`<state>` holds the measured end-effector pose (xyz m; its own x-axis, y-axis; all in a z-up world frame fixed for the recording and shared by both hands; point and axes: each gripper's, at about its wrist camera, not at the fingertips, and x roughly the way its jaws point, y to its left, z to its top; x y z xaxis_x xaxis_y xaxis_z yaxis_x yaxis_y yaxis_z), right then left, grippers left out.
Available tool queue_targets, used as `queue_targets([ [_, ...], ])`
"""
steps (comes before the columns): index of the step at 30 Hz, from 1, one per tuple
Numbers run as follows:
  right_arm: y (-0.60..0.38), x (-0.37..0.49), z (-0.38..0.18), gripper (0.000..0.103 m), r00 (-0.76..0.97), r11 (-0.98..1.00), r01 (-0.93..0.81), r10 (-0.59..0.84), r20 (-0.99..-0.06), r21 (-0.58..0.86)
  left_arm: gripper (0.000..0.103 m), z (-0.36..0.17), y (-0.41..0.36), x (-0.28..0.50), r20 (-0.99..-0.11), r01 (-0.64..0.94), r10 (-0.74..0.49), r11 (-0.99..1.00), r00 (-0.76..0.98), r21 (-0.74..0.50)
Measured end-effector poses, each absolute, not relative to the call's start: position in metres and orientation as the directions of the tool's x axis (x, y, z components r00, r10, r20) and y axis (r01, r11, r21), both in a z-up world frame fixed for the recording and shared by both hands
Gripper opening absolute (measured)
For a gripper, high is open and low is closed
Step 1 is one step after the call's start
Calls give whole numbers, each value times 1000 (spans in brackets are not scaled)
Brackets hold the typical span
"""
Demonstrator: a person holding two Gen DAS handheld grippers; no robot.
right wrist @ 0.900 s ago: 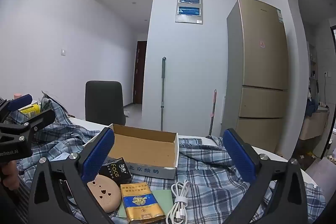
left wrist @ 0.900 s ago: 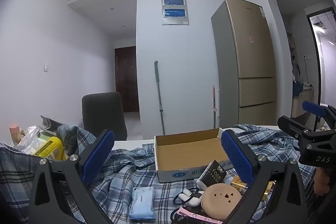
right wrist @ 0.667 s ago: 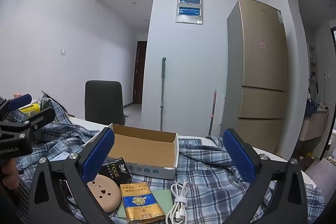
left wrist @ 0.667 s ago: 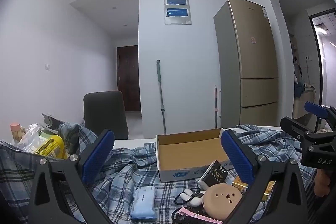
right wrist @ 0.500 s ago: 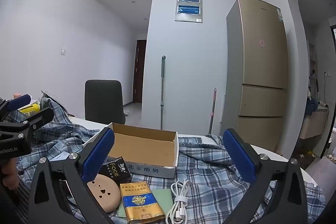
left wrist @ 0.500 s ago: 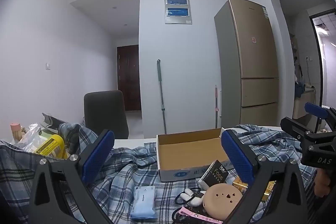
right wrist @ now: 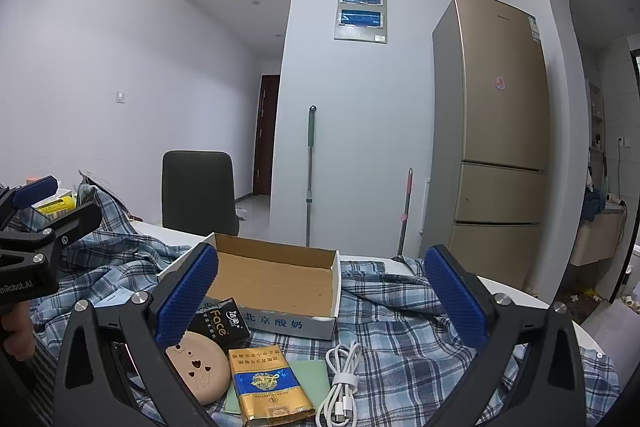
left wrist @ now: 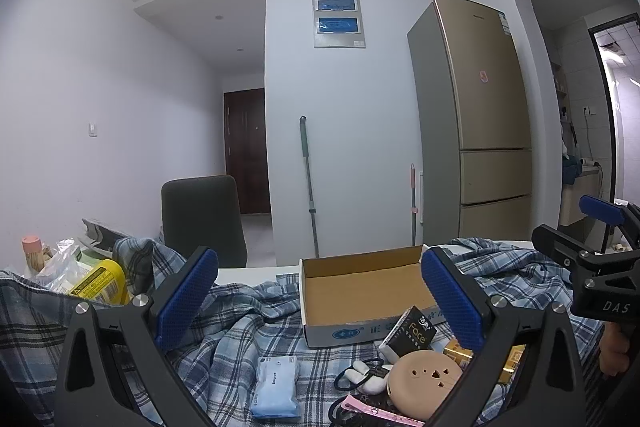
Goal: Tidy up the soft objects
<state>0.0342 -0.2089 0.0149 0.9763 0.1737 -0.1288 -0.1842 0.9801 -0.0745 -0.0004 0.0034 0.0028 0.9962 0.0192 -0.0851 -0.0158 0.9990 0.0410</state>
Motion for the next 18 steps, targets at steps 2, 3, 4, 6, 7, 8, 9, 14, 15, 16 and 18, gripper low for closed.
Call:
queue_targets([
  [2, -209, 34, 15, 103, 976, 980, -184, 173, -129, -75, 103, 3, 3, 0, -82, -14, 17, 999, 996, 38],
  [3, -209, 34, 15, 103, 976, 980, -184, 174, -129, -75, 103, 3, 4, -1, -80, -14, 17, 999, 997, 37],
  [4, -209, 34, 16, 103, 976, 980, -184, 173, -129, -75, 103, 4, 4, -1, -78, -15, 17, 999, 997, 37],
  [6, -209, 34, 16, 103, 977, 980, -183, 172, -128, -76, 103, 4, 4, -1, -78, -14, 17, 999, 997, 37],
  [7, -209, 34, 16, 103, 977, 980, -183, 172, -128, -76, 103, 4, 4, -2, -78, -14, 17, 999, 997, 37],
  [8, -209, 34, 16, 103, 977, 980, -183, 172, -129, -77, 103, 4, 4, -2, -78, -14, 17, 999, 997, 37],
  [9, -209, 34, 16, 103, 977, 980, -182, 171, -129, -78, 103, 5, 4, -2, -76, -14, 17, 999, 997, 37],
  [14, -207, 33, 16, 103, 977, 979, -183, 170, -128, -90, 103, 6, 4, -4, -71, -14, 17, 999, 997, 42],
  [15, -207, 33, 16, 103, 977, 979, -183, 170, -127, -92, 103, 6, 4, -4, -71, -14, 17, 999, 997, 42],
  [16, -206, 33, 16, 103, 977, 979, -183, 170, -126, -93, 103, 6, 4, -4, -72, -14, 17, 999, 997, 42],
  [18, -206, 33, 16, 103, 977, 979, -183, 170, -127, -92, 103, 6, 4, -4, -71, -14, 17, 999, 997, 41],
])
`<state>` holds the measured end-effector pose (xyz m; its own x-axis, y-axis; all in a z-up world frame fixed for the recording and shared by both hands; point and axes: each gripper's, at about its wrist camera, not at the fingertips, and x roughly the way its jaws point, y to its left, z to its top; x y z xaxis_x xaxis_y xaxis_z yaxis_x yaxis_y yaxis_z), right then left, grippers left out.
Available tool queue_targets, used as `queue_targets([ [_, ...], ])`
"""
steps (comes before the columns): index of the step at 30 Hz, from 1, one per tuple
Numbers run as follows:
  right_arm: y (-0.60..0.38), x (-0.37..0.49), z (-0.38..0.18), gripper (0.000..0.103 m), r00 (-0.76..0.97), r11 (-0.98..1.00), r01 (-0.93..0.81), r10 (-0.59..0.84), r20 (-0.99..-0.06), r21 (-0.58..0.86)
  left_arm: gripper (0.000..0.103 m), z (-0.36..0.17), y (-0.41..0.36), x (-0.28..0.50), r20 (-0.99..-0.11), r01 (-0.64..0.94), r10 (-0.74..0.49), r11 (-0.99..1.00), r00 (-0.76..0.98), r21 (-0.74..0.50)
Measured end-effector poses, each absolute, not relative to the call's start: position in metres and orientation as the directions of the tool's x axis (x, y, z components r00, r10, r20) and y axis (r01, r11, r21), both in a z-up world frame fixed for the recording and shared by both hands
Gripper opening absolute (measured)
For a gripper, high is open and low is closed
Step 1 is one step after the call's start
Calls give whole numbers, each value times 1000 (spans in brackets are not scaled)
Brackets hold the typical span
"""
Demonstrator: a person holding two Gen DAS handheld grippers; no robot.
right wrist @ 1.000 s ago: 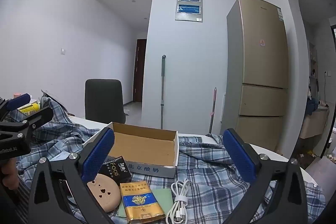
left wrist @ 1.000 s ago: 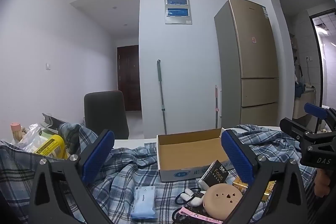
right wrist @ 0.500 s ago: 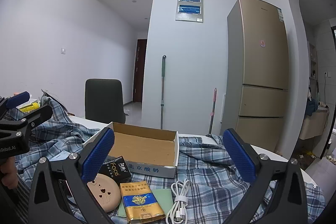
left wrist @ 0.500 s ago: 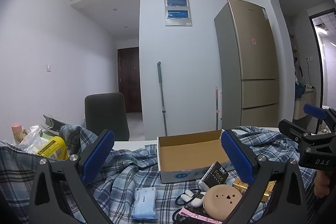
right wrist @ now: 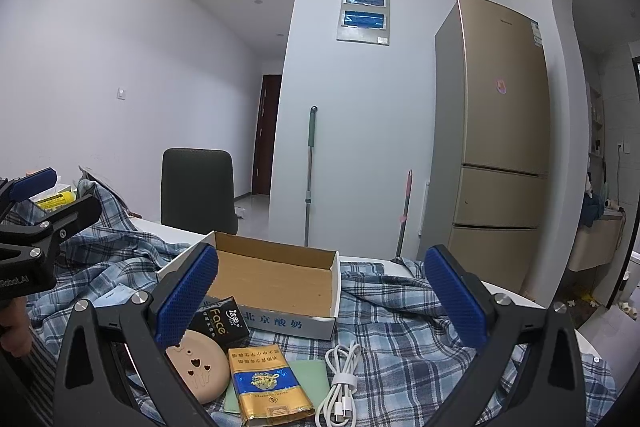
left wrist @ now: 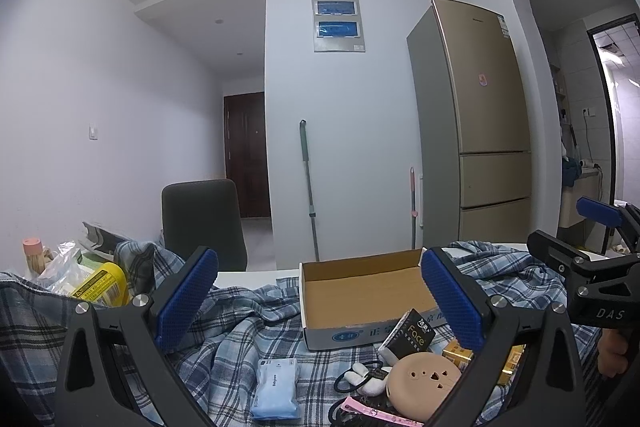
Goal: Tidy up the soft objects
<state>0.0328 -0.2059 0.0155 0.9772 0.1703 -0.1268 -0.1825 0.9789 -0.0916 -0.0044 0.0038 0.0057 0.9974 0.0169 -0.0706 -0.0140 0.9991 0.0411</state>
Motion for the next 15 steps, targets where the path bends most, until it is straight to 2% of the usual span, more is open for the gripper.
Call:
queue_targets([
  [15, -206, 33, 15, 103, 977, 979, -182, 169, -126, -93, 103, 5, 4, -3, -83, -18, 21, 999, 996, 39],
])
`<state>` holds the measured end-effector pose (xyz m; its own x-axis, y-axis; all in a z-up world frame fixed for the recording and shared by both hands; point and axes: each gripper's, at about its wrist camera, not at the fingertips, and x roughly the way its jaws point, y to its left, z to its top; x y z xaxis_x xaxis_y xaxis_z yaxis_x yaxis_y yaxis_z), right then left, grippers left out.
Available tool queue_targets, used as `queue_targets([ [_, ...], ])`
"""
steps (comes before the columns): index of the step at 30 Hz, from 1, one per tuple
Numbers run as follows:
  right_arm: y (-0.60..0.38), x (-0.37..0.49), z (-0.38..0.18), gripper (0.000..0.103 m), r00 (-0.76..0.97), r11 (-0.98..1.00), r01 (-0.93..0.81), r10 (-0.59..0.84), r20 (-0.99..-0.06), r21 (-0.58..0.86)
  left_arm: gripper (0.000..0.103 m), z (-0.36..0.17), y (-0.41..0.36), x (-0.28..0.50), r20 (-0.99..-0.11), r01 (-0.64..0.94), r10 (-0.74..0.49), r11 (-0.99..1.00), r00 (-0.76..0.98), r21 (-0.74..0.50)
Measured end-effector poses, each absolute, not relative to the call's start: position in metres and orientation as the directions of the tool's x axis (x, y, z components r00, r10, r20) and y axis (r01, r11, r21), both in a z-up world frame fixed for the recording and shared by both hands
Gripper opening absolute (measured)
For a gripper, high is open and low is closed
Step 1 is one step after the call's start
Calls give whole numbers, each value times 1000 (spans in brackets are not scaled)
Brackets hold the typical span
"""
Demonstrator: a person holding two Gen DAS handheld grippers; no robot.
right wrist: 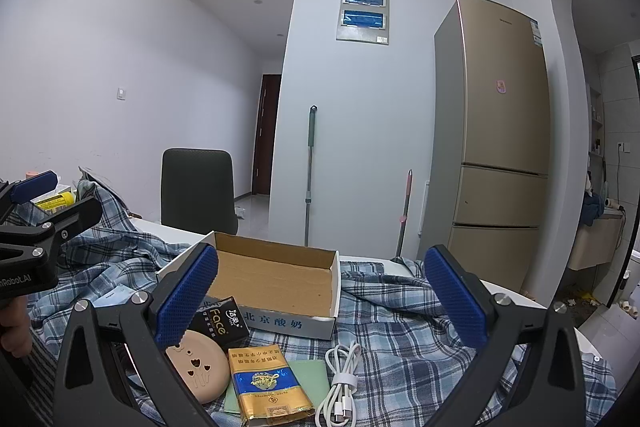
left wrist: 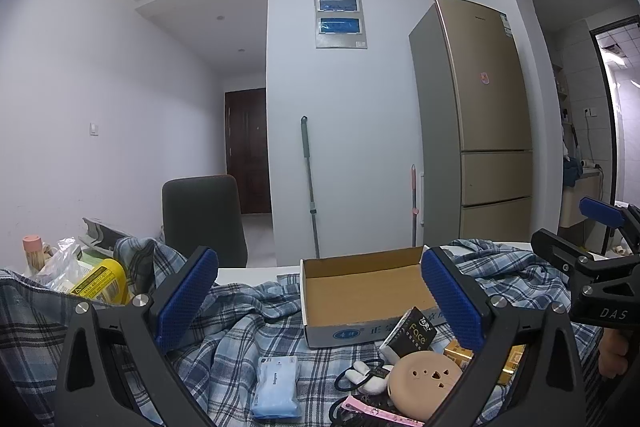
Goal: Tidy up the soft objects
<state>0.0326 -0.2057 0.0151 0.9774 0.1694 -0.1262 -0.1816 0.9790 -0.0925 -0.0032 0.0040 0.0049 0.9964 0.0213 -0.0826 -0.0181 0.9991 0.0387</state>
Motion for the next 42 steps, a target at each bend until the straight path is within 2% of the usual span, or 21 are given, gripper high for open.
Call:
queue_targets([
  [42, -207, 32, 13, 103, 979, 981, -175, 164, -120, -87, 103, 1, 9, 1, -104, -25, 27, 999, 994, 22],
])
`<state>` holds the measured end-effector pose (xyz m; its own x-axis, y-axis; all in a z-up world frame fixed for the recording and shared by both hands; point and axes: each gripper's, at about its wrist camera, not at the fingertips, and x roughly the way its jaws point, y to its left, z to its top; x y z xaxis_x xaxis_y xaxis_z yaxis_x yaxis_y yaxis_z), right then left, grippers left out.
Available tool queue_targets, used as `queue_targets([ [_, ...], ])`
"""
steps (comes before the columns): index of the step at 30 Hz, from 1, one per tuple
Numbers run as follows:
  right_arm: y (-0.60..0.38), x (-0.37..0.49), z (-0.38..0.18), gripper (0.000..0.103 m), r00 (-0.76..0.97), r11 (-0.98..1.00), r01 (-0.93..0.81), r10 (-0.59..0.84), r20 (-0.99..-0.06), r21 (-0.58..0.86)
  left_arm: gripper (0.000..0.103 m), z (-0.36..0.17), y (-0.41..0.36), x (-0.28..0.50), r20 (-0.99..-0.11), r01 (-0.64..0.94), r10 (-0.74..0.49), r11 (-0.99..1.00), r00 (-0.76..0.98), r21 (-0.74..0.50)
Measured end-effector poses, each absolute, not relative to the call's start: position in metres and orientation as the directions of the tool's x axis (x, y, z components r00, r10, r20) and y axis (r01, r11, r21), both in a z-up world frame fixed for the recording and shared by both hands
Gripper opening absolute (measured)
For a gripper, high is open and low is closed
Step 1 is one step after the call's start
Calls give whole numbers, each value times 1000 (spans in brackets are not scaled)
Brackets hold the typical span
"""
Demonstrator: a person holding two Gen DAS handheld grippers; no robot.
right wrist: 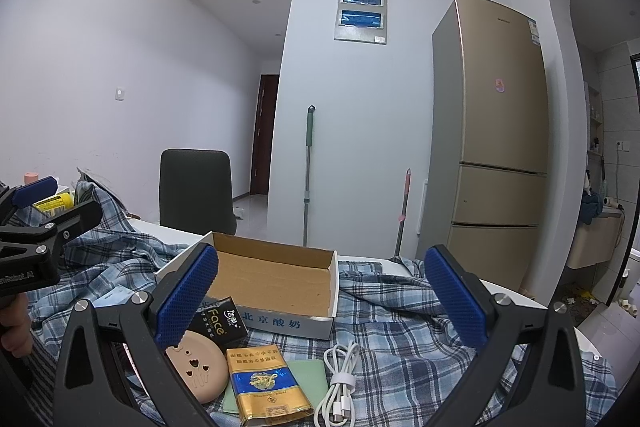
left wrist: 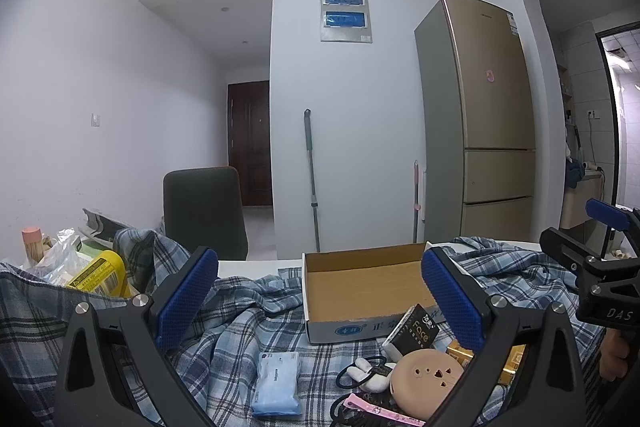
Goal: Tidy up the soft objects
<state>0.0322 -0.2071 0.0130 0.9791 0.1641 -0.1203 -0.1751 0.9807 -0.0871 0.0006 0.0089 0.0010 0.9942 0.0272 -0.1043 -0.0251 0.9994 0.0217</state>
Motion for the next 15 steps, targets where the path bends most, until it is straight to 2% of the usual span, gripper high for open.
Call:
queue_targets([
  [15, -216, 42, 14, 103, 973, 984, -174, 165, -162, -40, 103, 1, 12, 8, -147, -44, 44, 999, 988, 4],
])
